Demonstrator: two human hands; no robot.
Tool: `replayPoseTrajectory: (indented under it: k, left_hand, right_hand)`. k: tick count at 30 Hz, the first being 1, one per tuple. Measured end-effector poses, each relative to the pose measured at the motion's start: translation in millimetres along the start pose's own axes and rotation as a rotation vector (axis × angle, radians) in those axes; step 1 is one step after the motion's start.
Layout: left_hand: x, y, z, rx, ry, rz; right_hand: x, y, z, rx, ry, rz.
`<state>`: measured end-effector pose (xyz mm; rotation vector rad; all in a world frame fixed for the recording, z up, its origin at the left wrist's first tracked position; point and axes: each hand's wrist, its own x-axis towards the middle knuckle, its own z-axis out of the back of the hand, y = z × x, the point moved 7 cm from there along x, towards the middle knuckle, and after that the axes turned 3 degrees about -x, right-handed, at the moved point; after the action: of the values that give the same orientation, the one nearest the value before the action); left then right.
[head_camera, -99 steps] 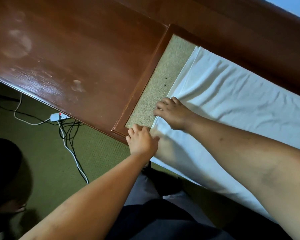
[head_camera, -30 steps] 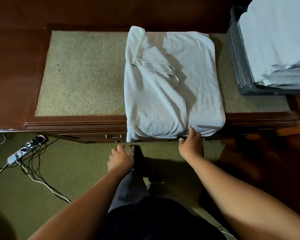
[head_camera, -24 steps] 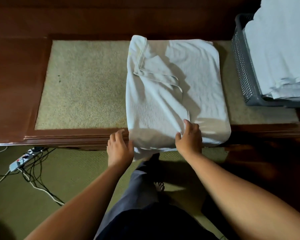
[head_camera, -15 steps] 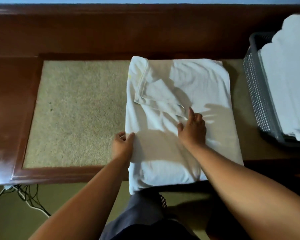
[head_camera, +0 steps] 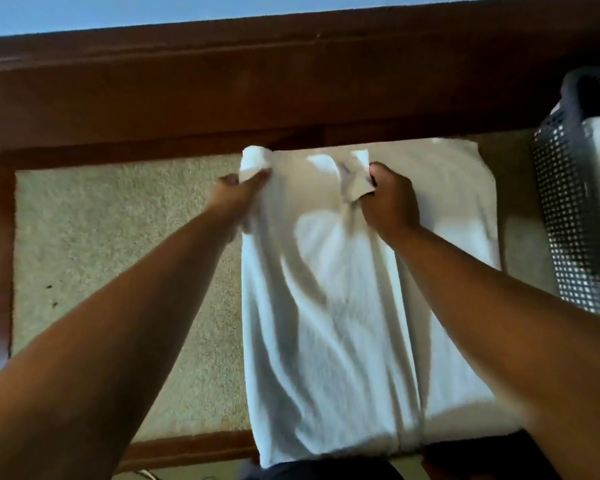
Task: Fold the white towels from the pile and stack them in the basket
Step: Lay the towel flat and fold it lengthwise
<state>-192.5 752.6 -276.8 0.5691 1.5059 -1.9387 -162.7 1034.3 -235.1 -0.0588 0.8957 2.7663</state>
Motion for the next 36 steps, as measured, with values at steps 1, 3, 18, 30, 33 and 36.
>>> replayPoseTrajectory:
  k: [1,3,18,30,33,36]
  left_hand:
    - [10,-6,3,0.062,-0.037,-0.036]
    - [24,-9,21,0.109,-0.188,-0.073]
    - [-85,91,38,0.142,-0.052,-0.018]
    - [-320,278,27,0.405,-0.134,0.011]
    - [-339,303,17,0.438,-0.076,0.048]
    - [-356,313,24,0.500,-0.173,0.029]
  right_hand:
    - [9,-1,1,0.025,-0.009,-0.008]
    - [26,-4,0,0.032,-0.033,-0.028]
    - [-102,-48,-1,-0.012,0.147,-0.184]
    - [-333,-105,12,-0.048,0.380,-0.275]
    - [-353,-113,14,-0.012,0.443,-0.339]
    - [-368,-123,17,0.026,0.445,-0.404]
